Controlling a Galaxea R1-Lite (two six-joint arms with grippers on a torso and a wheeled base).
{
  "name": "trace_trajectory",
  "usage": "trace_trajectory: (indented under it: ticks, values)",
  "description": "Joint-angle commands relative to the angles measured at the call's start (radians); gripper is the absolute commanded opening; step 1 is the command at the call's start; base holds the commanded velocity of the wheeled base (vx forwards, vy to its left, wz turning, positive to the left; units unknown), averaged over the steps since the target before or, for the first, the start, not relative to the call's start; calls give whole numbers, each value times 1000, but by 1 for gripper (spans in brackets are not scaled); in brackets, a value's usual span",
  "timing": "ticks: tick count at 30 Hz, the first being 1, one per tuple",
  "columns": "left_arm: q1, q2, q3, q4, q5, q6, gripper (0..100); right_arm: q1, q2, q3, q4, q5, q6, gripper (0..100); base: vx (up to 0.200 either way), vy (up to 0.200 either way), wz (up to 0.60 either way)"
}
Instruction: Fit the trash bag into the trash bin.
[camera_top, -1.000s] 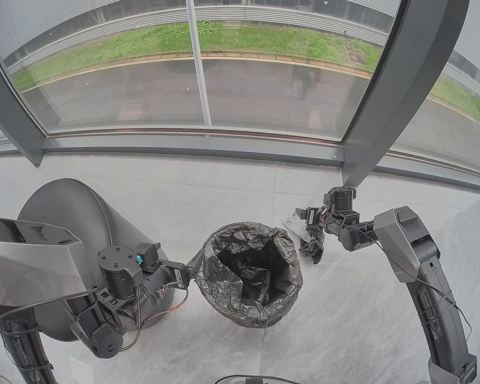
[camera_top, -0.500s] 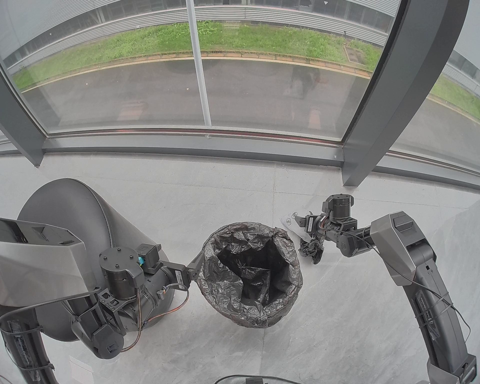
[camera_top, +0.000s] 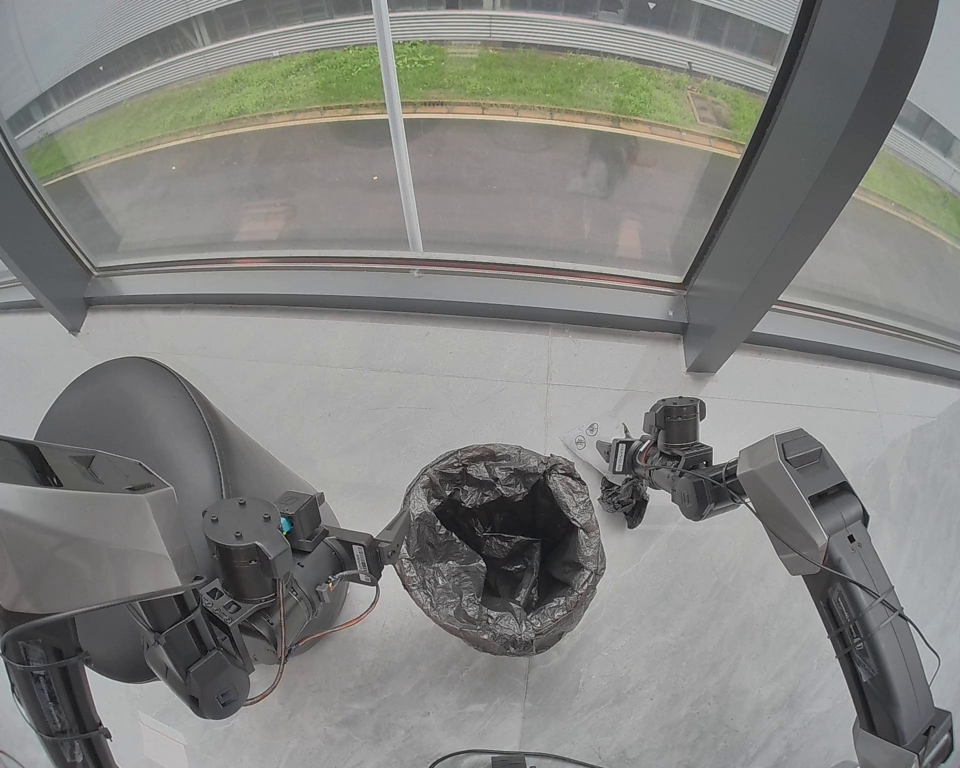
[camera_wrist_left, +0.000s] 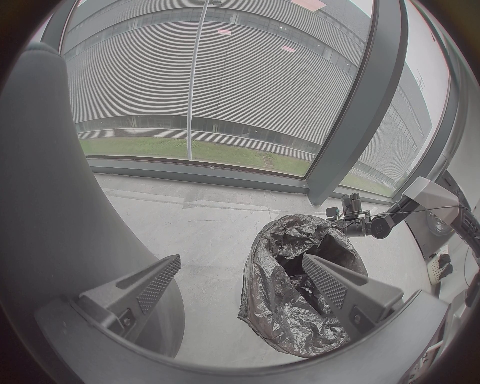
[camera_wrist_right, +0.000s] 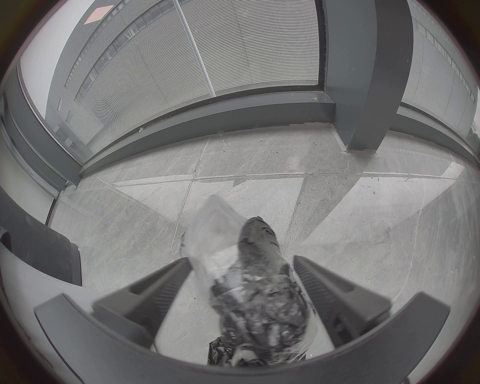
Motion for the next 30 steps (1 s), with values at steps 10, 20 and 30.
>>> trace_trajectory:
  ticks: [10,20,30]
  values:
    - [-2,-1,0,0,3,0,100,-3,1,0,-7,0,5,0,0,0,0]
    - [-7,-47,29,0,0,-14,100,-6,-71,0,-7,-84,12,0,0,0,0]
    - [-7,-162,58,0,0,-28,100,5,-433,239,-13,-87,-24,0,0,0,0]
